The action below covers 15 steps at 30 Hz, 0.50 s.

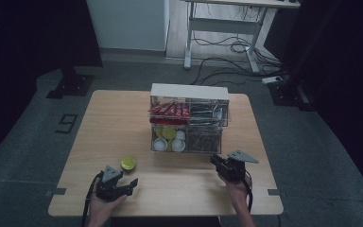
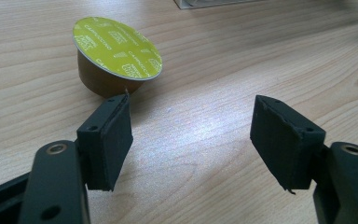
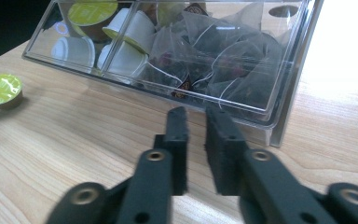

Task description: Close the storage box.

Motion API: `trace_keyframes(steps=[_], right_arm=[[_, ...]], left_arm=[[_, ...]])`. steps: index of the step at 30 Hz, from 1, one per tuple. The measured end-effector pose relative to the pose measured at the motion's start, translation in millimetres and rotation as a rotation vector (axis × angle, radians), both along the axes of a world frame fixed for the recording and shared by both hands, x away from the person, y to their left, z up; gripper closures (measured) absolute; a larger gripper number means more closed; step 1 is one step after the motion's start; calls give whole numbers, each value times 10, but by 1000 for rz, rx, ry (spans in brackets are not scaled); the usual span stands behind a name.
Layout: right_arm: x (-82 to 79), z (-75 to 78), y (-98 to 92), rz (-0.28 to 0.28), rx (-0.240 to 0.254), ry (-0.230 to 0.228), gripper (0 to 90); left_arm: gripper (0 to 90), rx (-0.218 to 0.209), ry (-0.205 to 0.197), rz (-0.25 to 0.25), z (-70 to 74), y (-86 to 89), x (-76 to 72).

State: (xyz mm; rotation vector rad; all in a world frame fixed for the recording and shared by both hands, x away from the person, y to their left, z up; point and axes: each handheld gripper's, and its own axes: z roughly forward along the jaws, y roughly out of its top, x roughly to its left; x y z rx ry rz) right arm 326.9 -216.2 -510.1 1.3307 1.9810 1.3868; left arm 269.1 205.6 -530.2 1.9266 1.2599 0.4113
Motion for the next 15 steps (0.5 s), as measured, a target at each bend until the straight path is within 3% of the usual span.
trace_keyframes(steps=[1, 3, 7, 15], right_arm=[[0, 0, 0, 0, 0, 0, 767], [-32, 7, -14, 7, -20, -13, 669], [-72, 14, -49, -1, -19, -20, 565], [-184, 2, -170, -1, -29, -44, 475]], left_arm=[[296, 0, -1, 0, 0, -1, -1], [296, 1, -2, 0, -2, -8, -2], [295, 6, -1, 0, -7, -13, 0], [295, 9, -6, -5, -3, -27, -6]])
